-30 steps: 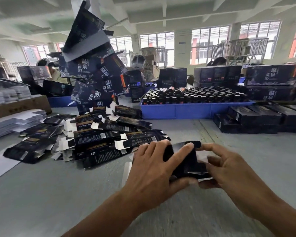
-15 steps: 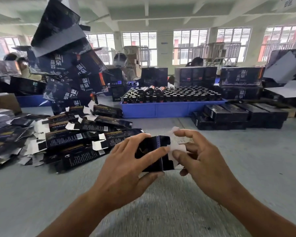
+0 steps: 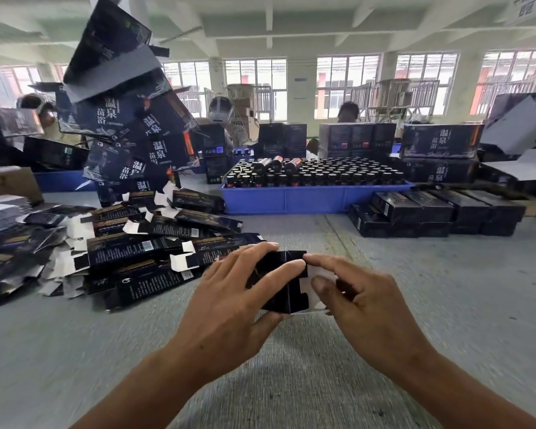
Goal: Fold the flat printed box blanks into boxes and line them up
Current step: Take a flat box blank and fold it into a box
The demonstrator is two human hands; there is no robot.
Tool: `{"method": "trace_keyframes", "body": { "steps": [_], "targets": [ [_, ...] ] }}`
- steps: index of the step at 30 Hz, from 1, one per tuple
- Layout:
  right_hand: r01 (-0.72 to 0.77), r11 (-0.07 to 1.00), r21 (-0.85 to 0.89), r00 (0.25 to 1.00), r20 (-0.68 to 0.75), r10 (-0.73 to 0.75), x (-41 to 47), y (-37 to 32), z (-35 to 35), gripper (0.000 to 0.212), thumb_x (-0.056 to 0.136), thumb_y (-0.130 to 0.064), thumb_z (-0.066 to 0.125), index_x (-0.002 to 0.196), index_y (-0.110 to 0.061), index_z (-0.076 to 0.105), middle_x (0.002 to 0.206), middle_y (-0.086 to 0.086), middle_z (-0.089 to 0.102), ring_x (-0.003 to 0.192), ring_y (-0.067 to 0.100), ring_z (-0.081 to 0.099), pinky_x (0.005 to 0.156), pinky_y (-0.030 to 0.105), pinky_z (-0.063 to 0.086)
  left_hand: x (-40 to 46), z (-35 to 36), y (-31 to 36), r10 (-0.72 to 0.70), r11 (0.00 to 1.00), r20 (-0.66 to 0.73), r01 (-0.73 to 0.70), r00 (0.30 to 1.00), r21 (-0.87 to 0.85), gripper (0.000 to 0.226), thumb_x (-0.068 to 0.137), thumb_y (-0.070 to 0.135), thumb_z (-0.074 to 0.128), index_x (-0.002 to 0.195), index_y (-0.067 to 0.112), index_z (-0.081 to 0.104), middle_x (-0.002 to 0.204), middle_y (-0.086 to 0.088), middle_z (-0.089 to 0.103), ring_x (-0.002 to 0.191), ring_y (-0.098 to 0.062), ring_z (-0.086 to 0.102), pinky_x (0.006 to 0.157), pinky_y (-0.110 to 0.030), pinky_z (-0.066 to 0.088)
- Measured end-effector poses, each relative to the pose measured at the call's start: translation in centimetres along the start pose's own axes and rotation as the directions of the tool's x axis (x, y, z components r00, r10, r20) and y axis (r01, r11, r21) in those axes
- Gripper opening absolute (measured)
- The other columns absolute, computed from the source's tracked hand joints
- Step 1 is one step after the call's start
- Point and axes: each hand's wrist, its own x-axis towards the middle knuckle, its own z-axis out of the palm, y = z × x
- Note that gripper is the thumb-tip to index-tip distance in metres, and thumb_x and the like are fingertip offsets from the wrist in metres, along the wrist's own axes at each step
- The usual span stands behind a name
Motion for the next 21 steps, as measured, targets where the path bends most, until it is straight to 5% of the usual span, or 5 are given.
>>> {"method": "trace_keyframes", "body": {
  "steps": [4,7,12,21],
  "targets": [
    [0.016,0.999,-0.033,0.998,0.066,-0.013,-0.15,-0.25,-0.2,0.035,0.095,-0.044,0.06,0.13,-0.041,0.062,0.086,-0.04,0.06,0.085,-0.015,0.062,0.072,0.009,0.05,-0.08,0.0,-0.27,0.005,1.0,0.001,-0.005,1.0,0.022,0.062,0.084,0.043,0.06,0.143,0.038,0.043,0.144,-0.008,0.047,0.128,-0.029,0.05,0.094,-0.047,0.052],
    [0.01,0.999,-0.051,0.988,0.156,-0.001,-0.22,-0.37,-0.3,0.066,0.08,-0.076,0.059,0.139,-0.047,0.05,0.105,-0.043,0.053,0.102,-0.021,0.054,0.078,0.001,0.045,-0.08,-0.09,-0.52,-0.001,1.0,-0.019,0.001,1.0,0.006,0.058,0.084,0.042,0.065,0.139,0.035,0.049,0.142,-0.009,0.049,0.124,-0.029,0.055,0.084,-0.04,0.055],
    [-0.006,0.998,-0.065,0.977,0.213,0.02,-0.35,-0.23,-0.06,0.068,0.087,-0.033,0.075,0.146,-0.046,0.042,0.11,-0.045,0.045,0.106,-0.024,0.049,0.075,-0.008,0.035,-0.09,-0.3,-0.63,-0.02,1.0,-0.01,0.02,1.0,0.009,0.064,0.076,0.036,0.07,0.137,0.034,0.05,0.14,-0.008,0.049,0.12,-0.028,0.056,0.075,-0.035,0.056],
    [0.008,0.999,-0.045,1.0,0.013,-0.008,-0.66,-0.04,0.43,0.04,0.087,-0.025,0.077,0.122,-0.04,0.063,0.097,-0.031,0.065,0.094,-0.009,0.062,0.076,0.004,0.045,-0.06,-0.06,0.25,0.013,1.0,-0.024,-0.013,1.0,0.013,0.061,0.077,0.035,0.071,0.134,0.036,0.052,0.139,-0.008,0.049,0.12,-0.03,0.057,0.064,-0.036,0.06]
  ]
}}
